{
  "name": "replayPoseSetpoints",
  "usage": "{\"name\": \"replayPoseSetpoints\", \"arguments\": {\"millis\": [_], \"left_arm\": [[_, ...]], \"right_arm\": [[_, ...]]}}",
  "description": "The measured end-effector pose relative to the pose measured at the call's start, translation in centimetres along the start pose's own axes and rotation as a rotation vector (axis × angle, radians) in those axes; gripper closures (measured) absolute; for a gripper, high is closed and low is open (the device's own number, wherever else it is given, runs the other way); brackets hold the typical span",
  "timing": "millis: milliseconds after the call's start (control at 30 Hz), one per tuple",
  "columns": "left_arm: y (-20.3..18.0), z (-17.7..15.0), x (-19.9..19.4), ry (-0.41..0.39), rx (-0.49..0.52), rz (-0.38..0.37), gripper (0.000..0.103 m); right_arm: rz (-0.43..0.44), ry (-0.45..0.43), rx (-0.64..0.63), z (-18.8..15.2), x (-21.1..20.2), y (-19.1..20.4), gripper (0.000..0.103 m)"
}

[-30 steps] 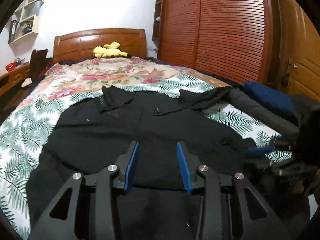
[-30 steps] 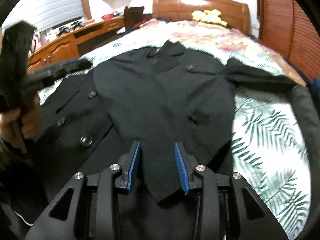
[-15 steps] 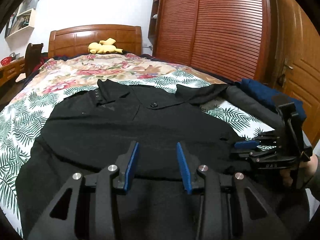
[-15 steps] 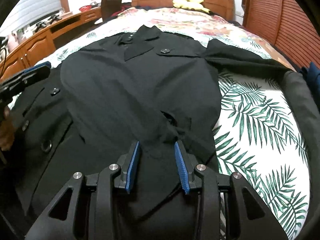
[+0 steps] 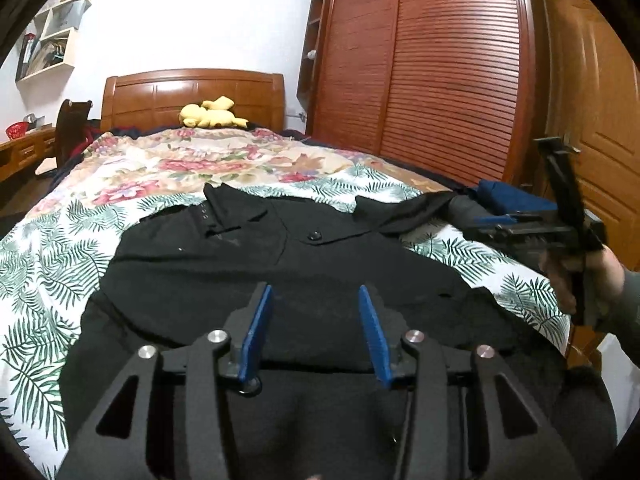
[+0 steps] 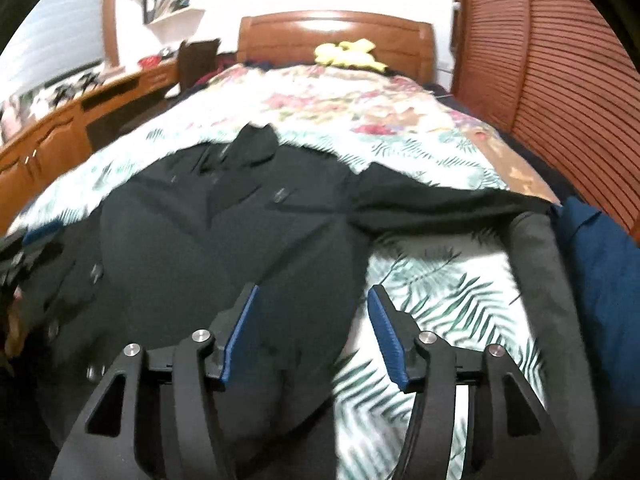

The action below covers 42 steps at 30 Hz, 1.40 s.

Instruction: Fold large clothes

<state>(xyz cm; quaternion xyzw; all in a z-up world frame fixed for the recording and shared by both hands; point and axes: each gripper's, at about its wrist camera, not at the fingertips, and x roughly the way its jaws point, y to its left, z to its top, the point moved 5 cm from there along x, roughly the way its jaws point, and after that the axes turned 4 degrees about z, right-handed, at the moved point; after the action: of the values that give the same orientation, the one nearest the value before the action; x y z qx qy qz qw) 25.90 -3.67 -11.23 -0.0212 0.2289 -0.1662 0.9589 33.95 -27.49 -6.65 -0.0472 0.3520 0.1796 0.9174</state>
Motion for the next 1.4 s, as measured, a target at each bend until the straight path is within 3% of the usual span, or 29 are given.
{"name": "replayPoseSetpoints", "arguments": {"millis": [100, 467, 800, 933, 1033, 1067, 1233, 1400], "left_arm": [[0.6, 0.3, -0.4, -0.019, -0.012, 0.013, 0.049], [2.6, 0.0, 0.0, -0.007, -0.03, 0.07, 0.049], [3.3, -1.0, 1.9, 0.04, -0.03, 0.096, 0.049], [3.4, -1.3, 2.3, 0.055, -0.031, 0.093, 0.049], [3.3, -1.4, 2.4, 0.057, -0.027, 0.094, 0.049], [3.2, -1.5, 2.4, 0.057, -0.025, 0.095, 0.049], [3.1, -1.6, 2.6, 0.066, -0.019, 0.094, 0.049], [3.0, -1.6, 2.6, 0.069, -0.016, 0.094, 0.049]], "right_arm": [[-0.026, -0.003, 0.054, 1.3, 1.4, -2.5, 0.043], [-0.112, 0.041, 0.276, 2.9, 7.3, -12.2, 0.043], [-0.107, 0.089, 0.381, 3.3, 11.8, -15.5, 0.043], [-0.114, 0.094, 0.405, 3.5, 12.7, -16.2, 0.057], [-0.121, 0.102, 0.385, 3.9, 13.0, -16.3, 0.085], [-0.129, 0.102, 0.351, 4.2, 13.0, -16.0, 0.099], [-0.151, 0.016, 0.227, 7.6, 11.2, -13.2, 0.101], [-0.038, -0.064, 0.077, 11.0, 8.3, -6.6, 0.101]]}}
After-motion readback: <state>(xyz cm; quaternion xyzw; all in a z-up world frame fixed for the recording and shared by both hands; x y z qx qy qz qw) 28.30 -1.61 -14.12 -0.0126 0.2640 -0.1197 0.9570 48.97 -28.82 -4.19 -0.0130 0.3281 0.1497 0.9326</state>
